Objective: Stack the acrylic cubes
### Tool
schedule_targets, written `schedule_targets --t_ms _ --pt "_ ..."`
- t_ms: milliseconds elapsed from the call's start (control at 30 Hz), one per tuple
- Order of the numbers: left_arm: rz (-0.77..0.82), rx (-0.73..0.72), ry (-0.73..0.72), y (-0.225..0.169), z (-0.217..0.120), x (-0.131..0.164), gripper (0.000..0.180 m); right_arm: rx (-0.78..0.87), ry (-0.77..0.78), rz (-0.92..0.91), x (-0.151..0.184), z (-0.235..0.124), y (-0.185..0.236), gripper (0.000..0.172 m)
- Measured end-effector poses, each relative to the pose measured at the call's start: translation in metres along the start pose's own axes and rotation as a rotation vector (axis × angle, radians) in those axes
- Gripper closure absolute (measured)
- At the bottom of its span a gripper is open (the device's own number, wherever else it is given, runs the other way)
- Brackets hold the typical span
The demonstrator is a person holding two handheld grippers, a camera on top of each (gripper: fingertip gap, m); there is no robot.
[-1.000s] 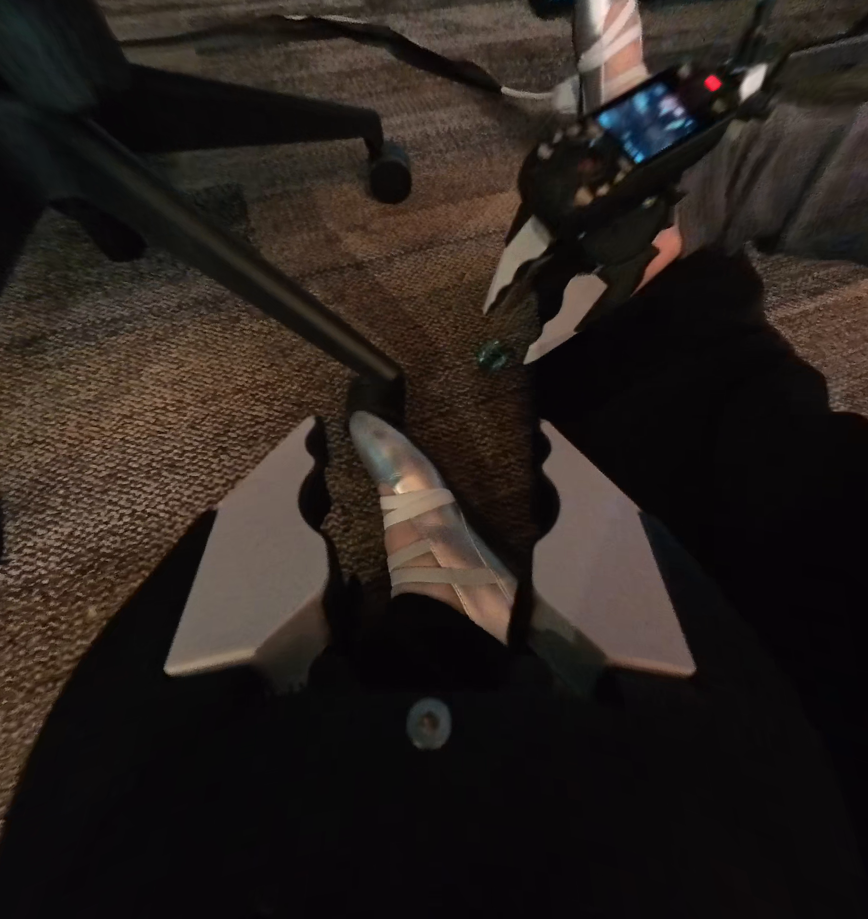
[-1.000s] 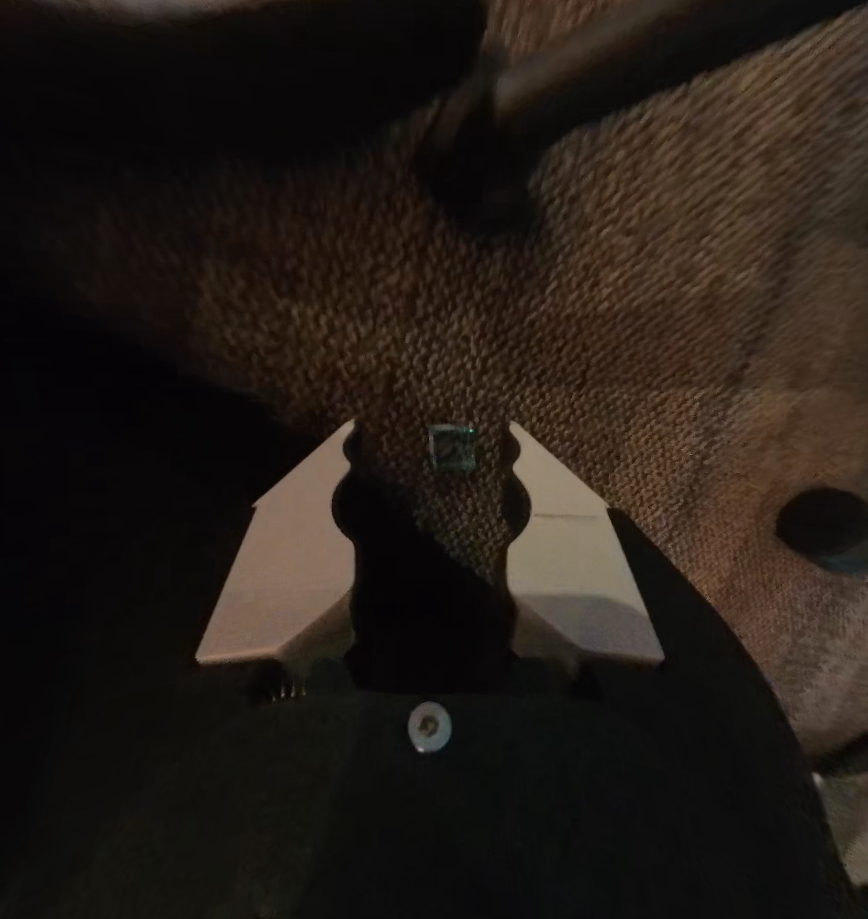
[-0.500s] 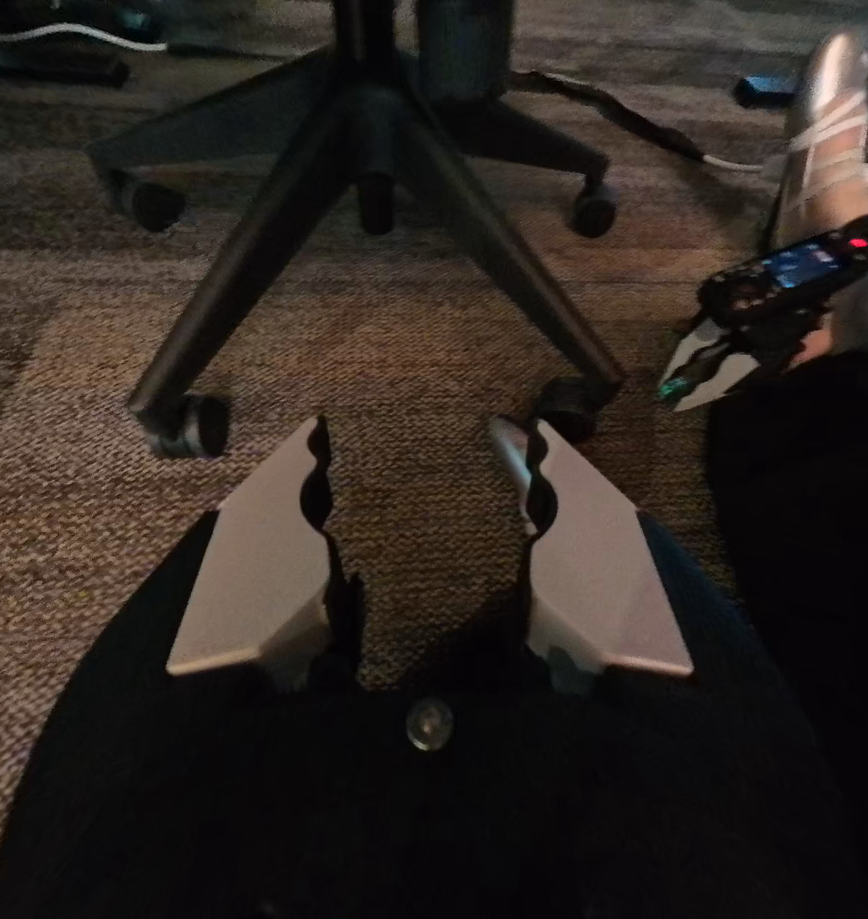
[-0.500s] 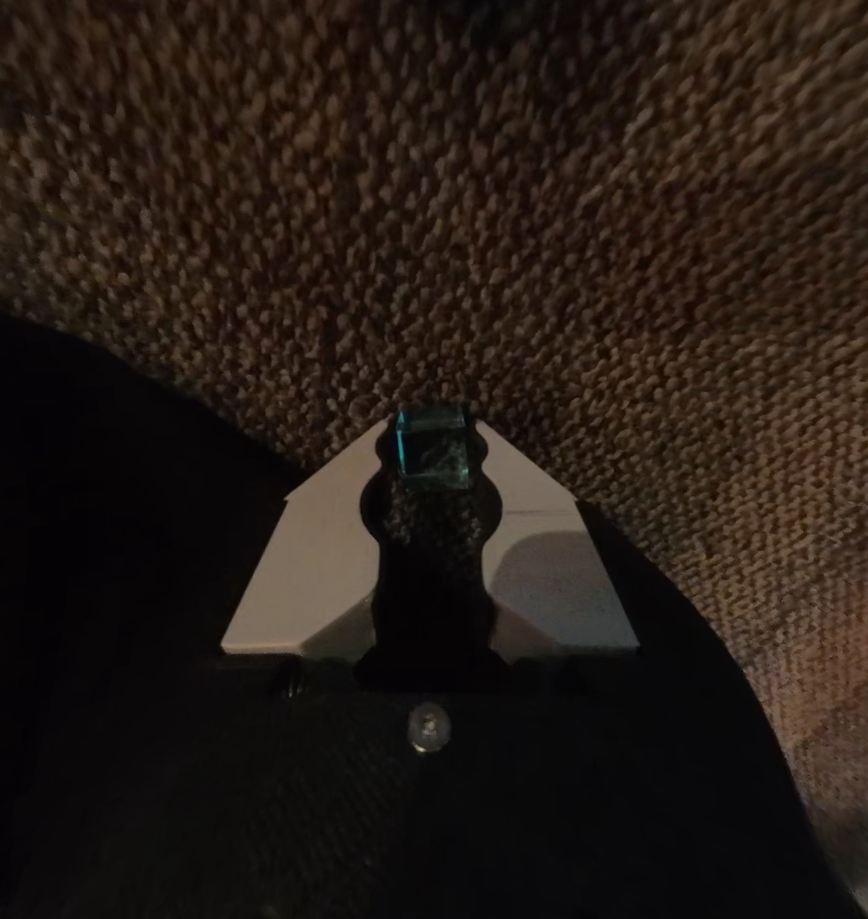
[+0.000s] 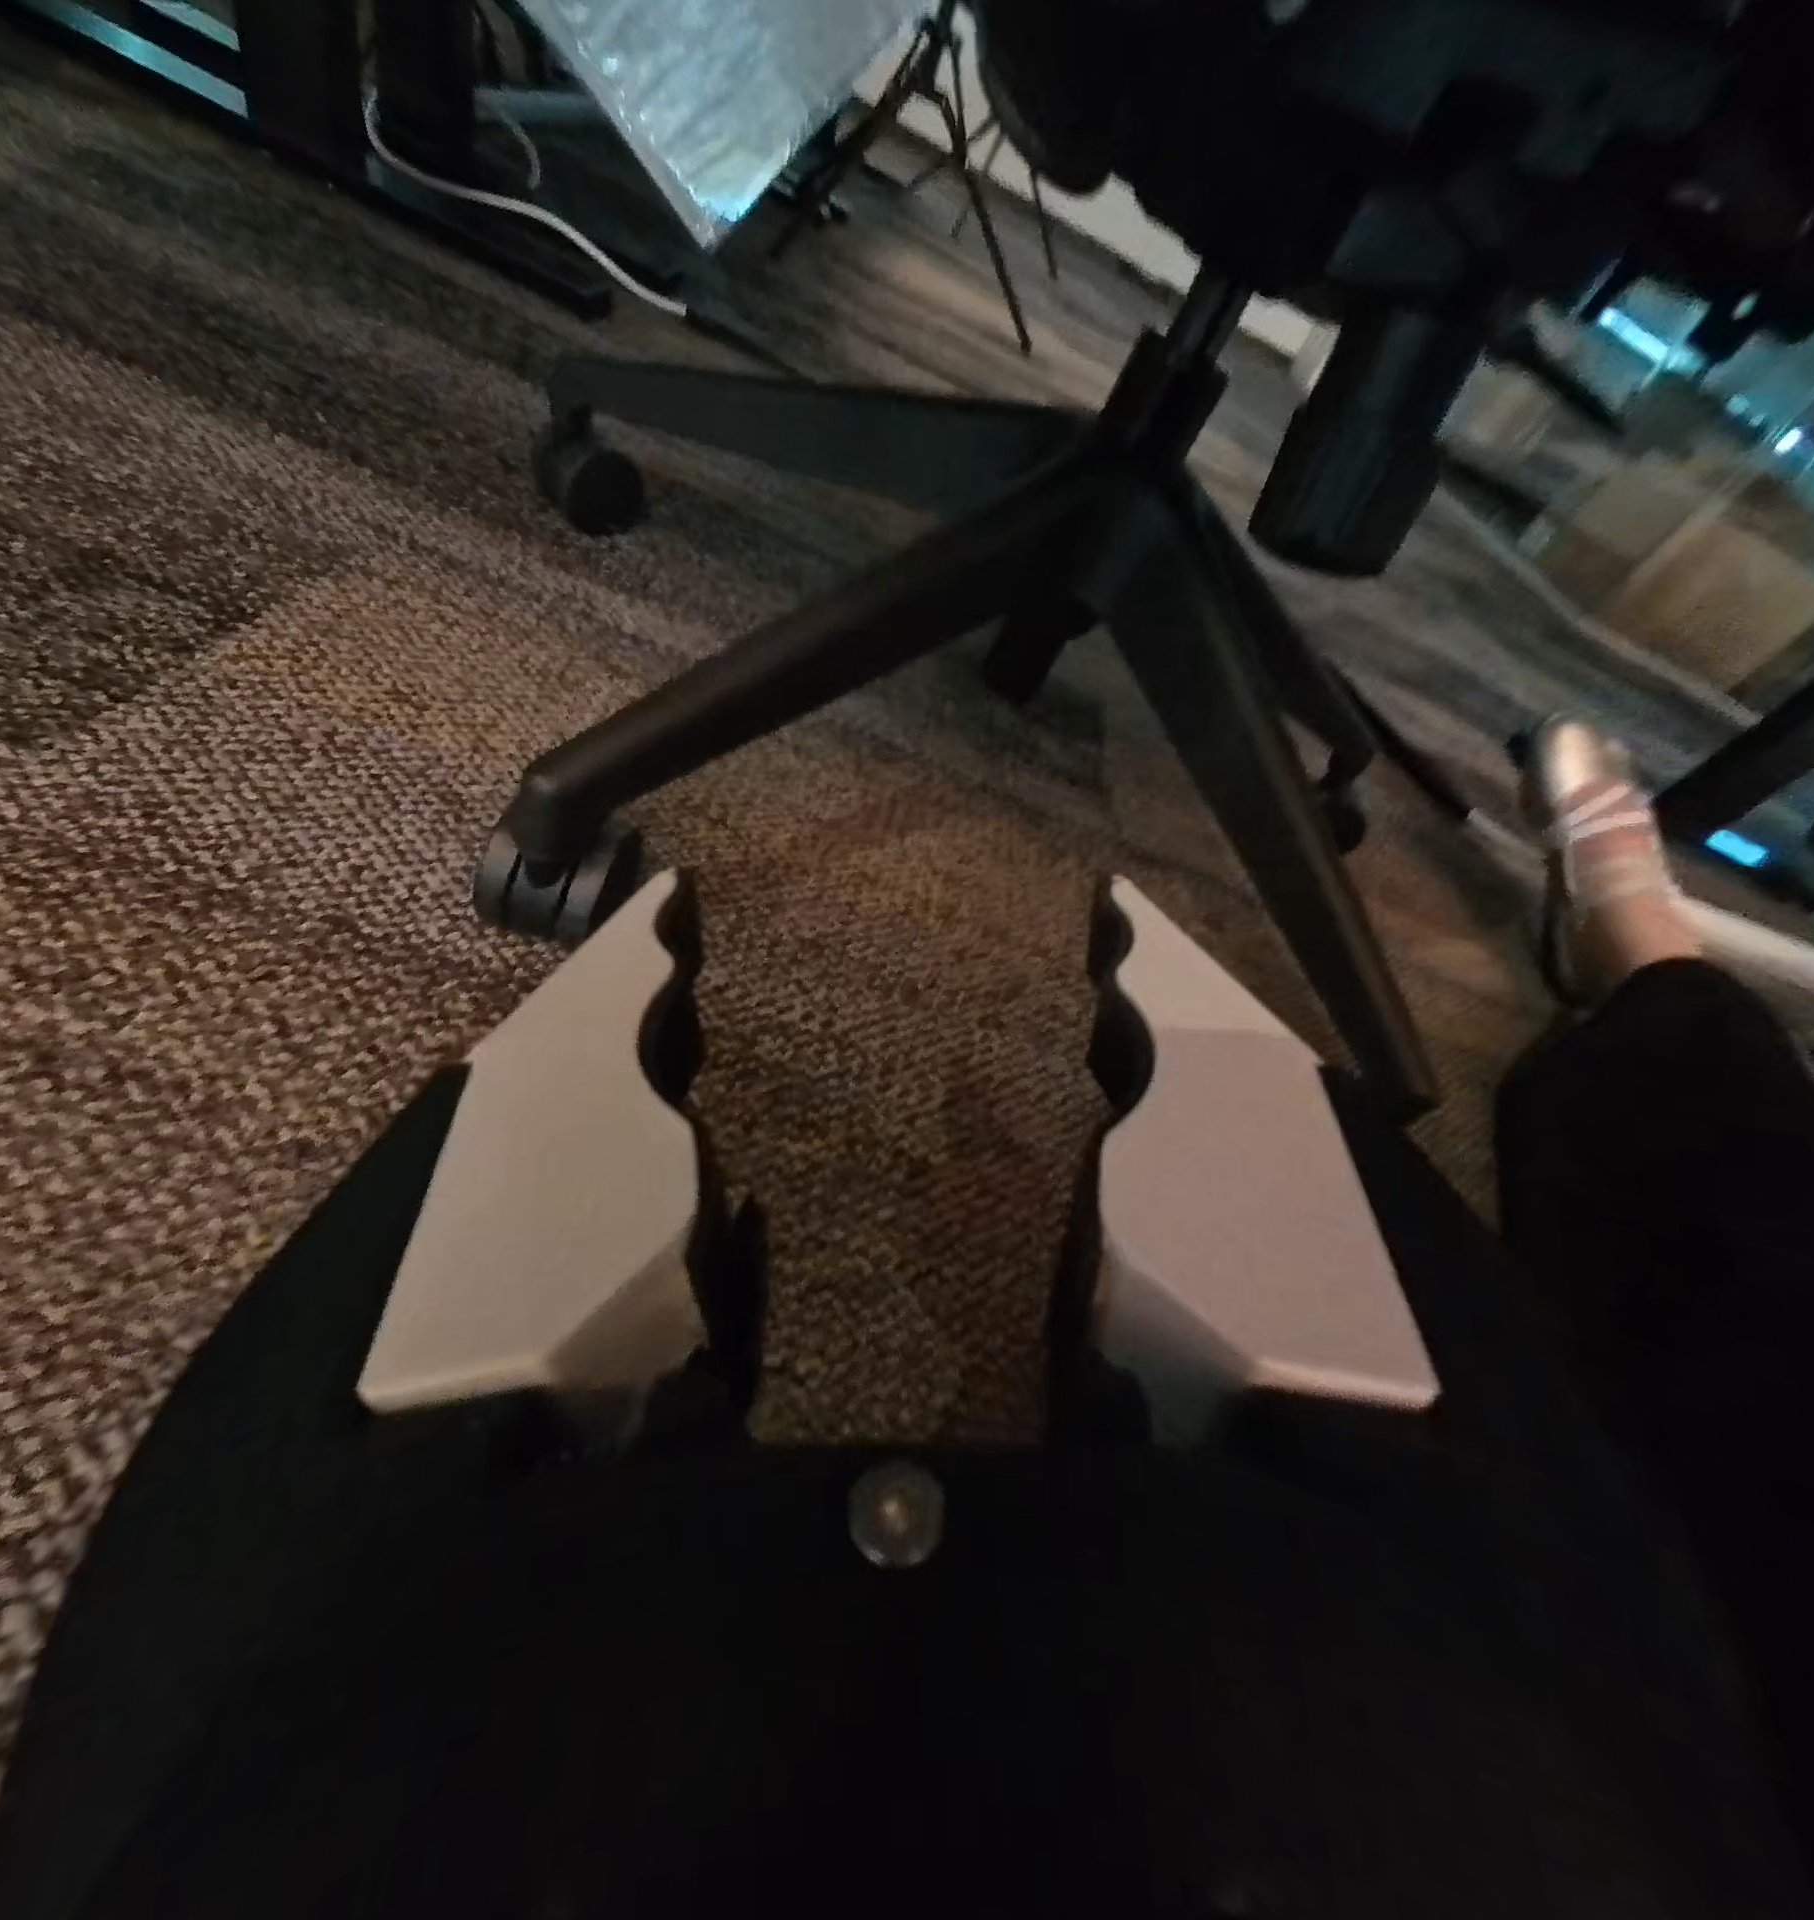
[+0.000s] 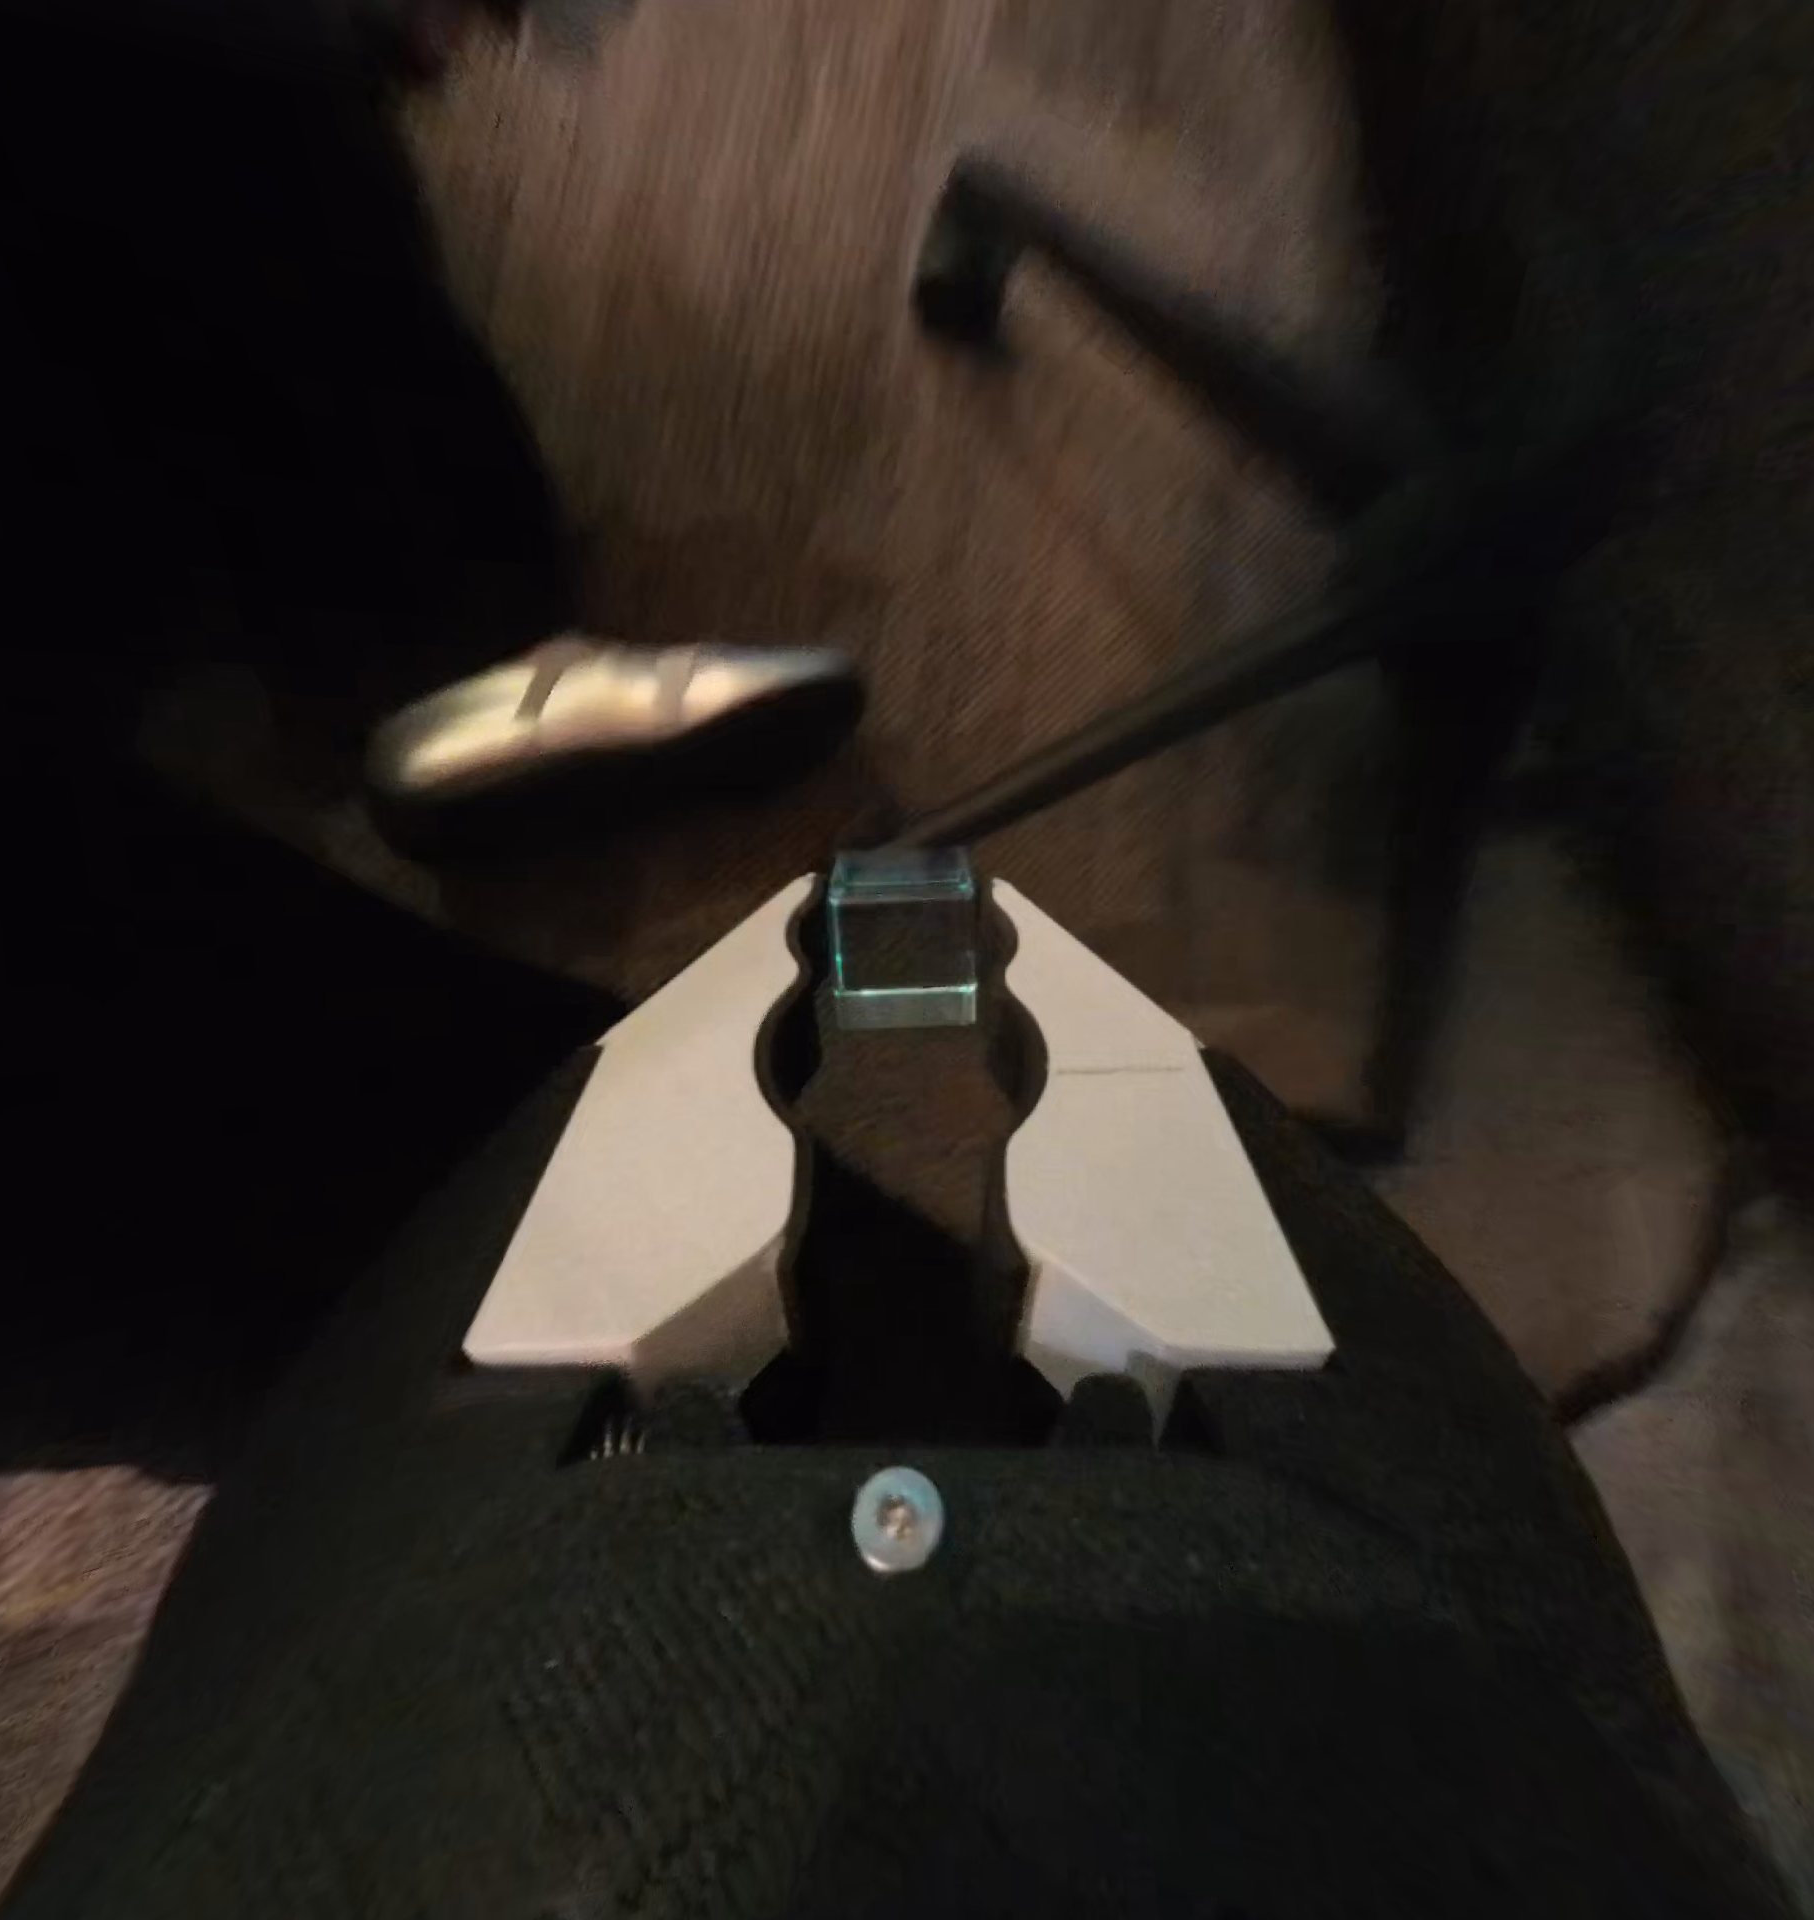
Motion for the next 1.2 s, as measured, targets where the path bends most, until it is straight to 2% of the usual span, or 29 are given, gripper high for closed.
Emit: schedule_targets --t_ms 67,133,200,300,400,467,500,600,667,800,933,1000,1100,1133,1167,1200 --pt "-0.018 0.006 -0.007 0.001 0.001 0.002 0.107 0.083 -0.038 -0.098 -0.051 -0.041 -0.032 0.145" --pt "0.002 -0.004 0.014 0.004 0.002 0.010 0.108 0.139 0.001 -0.159 -0.093 -0.063 -0.073 0.145" --pt "0.000 -0.019 0.026 0.009 0.003 0.015 0.108 0.141 0.089 -0.169 -0.126 -0.066 -0.121 0.145" --pt "-0.045 -0.036 0.005 0.015 0.000 0.011 0.108 -0.023 0.245 -0.053 -0.149 -0.039 -0.186 0.145" --pt "-0.054 -0.048 -0.024 0.017 -0.002 0.007 0.108 -0.141 0.398 0.031 -0.148 -0.005 -0.224 0.144" --pt "-0.040 -0.050 -0.021 0.018 -0.001 0.008 0.108 -0.156 0.418 0.034 -0.147 0.008 -0.233 0.144" --pt "-0.036 -0.048 -0.017 0.018 0.000 0.009 0.108 -0.169 0.403 0.044 -0.147 0.013 -0.234 0.144" --pt "-0.038 -0.043 -0.012 0.019 0.001 0.012 0.108 -0.178 0.318 0.073 -0.141 0.017 -0.232 0.115" --pt "-0.051 -0.038 -0.018 0.019 0.002 0.011 0.107 -0.174 0.243 0.087 -0.132 0.016 -0.231 0.112" --pt "-0.081 -0.021 -0.044 0.017 0.003 0.007 0.107 -0.118 0.013 0.128 -0.123 0.014 -0.238 0.114" --pt "-0.062 -0.017 -0.024 0.015 0.004 0.009 0.107 -0.123 -0.193 0.323 -0.129 0.016 -0.248 0.118" --pt "-0.065 -0.017 -0.026 0.015 0.003 0.009 0.107 -0.108 -0.200 0.382 -0.129 0.019 -0.248 0.120" --pt "-0.085 -0.016 -0.030 0.017 0.002 0.009 0.107 -0.054 -0.129 0.391 -0.124 0.027 -0.245 0.124" --pt "-0.090 -0.016 -0.030 0.018 0.002 0.009 0.107 -0.052 -0.106 0.391 -0.122 0.030 -0.244 0.131" --pt "-0.093 -0.016 -0.030 0.019 0.002 0.009 0.107 -0.058 -0.098 0.388 -0.122 0.030 -0.243 0.145" --pt "-0.096 -0.017 -0.029 0.019 0.003 0.009 0.107 -0.060 -0.101 0.384 -0.125 0.028 -0.244 0.146"
Point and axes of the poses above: each gripper's, where its closed fingertips meet, z out along the fingers, x out of its underside, y = z × x across the jaws, the point moved 8 cm from there along -z, back along the fingers, and after that the axes turned 8 degrees about -x, right-handed, at the moved point
